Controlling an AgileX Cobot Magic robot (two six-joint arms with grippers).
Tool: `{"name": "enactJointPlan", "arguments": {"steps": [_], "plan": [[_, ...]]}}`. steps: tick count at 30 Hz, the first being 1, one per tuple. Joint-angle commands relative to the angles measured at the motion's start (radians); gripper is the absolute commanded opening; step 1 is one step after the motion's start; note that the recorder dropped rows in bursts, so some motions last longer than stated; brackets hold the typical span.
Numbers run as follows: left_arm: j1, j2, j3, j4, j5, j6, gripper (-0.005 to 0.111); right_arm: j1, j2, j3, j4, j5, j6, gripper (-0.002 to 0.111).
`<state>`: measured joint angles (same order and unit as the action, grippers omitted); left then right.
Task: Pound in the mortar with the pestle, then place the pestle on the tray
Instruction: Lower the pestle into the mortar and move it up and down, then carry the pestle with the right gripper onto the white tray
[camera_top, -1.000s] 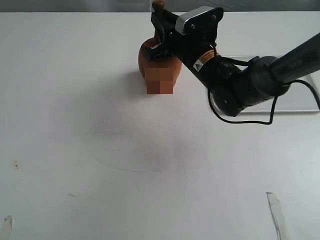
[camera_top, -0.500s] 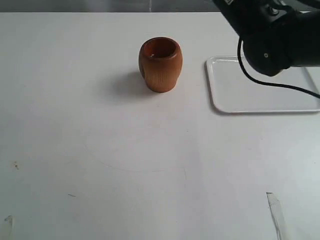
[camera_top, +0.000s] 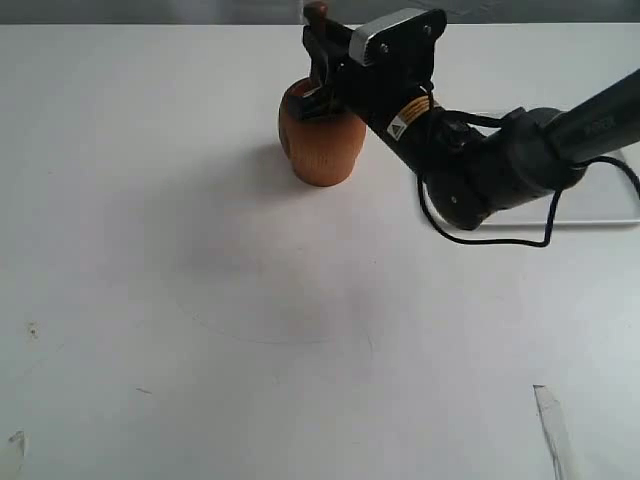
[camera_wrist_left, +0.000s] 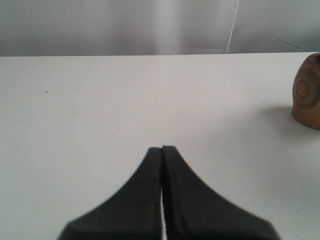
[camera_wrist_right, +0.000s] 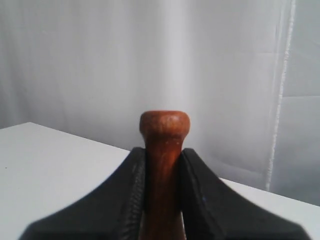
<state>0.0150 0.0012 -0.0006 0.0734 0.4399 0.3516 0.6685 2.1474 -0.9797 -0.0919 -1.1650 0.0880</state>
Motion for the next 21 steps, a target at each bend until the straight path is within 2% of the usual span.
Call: {"name": "enactJointPlan", "arguments": {"steps": [1,6,9,12,16,21], "plan": [[-0.008,-0.001,0.001,-0.007,-0.003,-0.008,0.000,-0.002,-0.004,0.006,-0.042,0.015,0.002,0.000],[-0.008,-0.001,0.001,-0.007,-0.003,-0.008,0.000,-0.002,-0.171,0.006,-0.047,0.043,-0.008,0.000],[-0.008,-0.001,0.001,-0.007,-0.003,-0.008,0.000,-0.002,-0.325,0.006,-0.047,0.176,-0.088,0.000],[-0.008,-0.001,0.001,-0.007,-0.003,-0.008,0.000,-0.006,-0.495,0.004,-0.037,0.407,-0.200,0.000],[-0.008,-0.001,0.001,-0.007,-0.003,-0.008,0.000,-0.054,-0.643,-0.061,-0.037,0.926,-0.267,0.000],[-0.008,-0.001,0.001,-0.007,-0.003,-0.008,0.000,-0.155,-0.650,-0.214,-0.037,1.612,-0.267,0.000]]}}
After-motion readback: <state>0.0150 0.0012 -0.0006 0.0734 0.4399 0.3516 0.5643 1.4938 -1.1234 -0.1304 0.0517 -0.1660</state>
